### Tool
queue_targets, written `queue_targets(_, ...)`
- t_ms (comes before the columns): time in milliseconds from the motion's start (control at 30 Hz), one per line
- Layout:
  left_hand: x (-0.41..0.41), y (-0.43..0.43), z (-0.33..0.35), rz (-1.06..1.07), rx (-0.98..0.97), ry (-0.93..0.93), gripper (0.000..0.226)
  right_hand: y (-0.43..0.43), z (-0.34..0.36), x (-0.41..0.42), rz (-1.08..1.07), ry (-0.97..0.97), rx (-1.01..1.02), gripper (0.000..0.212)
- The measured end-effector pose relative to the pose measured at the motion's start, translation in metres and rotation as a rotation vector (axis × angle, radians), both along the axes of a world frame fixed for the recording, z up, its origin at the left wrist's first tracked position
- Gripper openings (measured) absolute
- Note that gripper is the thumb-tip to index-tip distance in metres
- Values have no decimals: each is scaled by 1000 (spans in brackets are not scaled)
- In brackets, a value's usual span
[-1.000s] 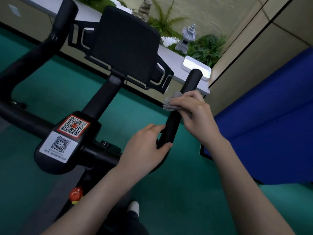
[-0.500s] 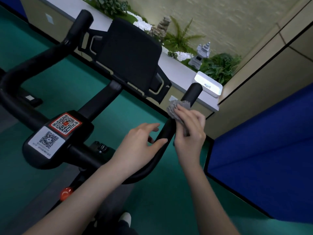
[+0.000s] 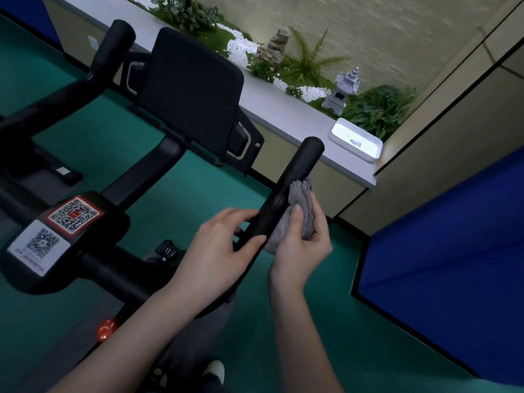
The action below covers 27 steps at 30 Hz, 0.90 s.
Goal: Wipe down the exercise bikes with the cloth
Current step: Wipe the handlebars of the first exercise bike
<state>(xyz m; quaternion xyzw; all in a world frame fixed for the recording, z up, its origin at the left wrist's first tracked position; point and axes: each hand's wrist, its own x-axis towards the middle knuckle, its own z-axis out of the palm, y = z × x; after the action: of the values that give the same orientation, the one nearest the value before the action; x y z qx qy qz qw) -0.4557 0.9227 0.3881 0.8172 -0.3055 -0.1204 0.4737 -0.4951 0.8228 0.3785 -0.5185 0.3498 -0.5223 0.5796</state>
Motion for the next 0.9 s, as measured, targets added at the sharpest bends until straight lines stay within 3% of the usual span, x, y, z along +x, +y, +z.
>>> queue_targets(367, 1, 1, 3, -5, -14, -24, 34, 16, -13, -13, 268, -196, 632, 24)
queue_targets(733, -2, 0, 6, -7, -67, -1, 35, 12, -20, -28, 599, -156, 707, 21)
queue_targets(900, -2, 3, 4, -10, -29, -5, 38, -5, -15, -21, 541, -141, 692, 22)
